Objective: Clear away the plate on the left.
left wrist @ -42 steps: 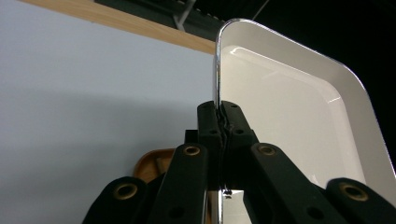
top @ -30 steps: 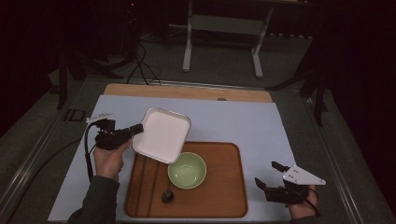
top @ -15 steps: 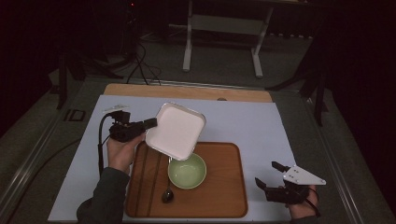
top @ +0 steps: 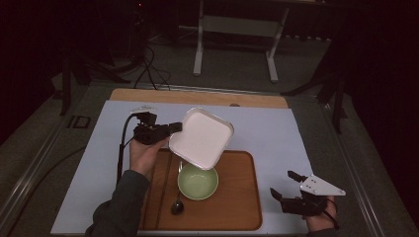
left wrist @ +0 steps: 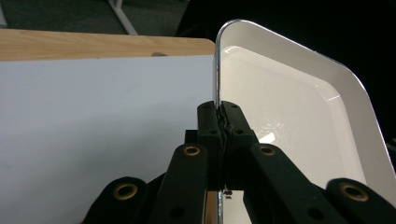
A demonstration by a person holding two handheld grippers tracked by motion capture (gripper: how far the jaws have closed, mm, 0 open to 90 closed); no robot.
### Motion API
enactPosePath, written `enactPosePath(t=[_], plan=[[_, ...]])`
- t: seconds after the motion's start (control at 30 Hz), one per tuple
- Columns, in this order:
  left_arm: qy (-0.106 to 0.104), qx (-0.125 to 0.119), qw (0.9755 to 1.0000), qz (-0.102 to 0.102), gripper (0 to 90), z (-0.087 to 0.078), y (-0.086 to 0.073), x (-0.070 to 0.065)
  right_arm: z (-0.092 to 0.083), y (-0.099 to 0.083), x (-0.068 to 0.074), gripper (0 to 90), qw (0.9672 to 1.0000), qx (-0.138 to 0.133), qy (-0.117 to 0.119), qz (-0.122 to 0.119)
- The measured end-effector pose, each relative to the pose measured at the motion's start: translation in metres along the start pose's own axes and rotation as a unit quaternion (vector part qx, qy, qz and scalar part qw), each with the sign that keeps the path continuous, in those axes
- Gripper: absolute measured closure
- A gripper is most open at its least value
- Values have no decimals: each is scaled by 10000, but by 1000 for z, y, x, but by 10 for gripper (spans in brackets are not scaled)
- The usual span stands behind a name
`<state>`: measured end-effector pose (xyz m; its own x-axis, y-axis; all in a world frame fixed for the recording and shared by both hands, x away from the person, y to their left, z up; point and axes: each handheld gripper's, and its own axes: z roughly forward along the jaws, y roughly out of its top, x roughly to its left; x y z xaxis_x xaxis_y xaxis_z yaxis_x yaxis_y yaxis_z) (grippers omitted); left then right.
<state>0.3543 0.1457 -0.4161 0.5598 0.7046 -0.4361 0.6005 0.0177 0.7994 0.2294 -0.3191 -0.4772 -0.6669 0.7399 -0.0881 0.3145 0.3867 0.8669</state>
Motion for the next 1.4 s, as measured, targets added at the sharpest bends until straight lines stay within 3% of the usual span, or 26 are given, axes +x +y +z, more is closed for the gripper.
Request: enactPosePath(t=[0.27,0.6,0.83,1.2,1.4], plan=[[-127,147,9993,333,896,20,9,-11,-1,0,0,146,10000,-23,-13,-2],[-362,421,9963,649,896,45,7,-24,-2,0,-1,146,10000,-48,-27,7],[-623,669,9913,950,895,67,4,-31,-3,0,-1,145,9999,-95,-70,13],[-641,1051,9846,1240,895,92,2,-34,-4,0,-2,145,9998,-141,-108,32],[-662,1393,9772,1460,894,101,-5,-45,-4,0,-2,145,9998,-143,-107,30]])
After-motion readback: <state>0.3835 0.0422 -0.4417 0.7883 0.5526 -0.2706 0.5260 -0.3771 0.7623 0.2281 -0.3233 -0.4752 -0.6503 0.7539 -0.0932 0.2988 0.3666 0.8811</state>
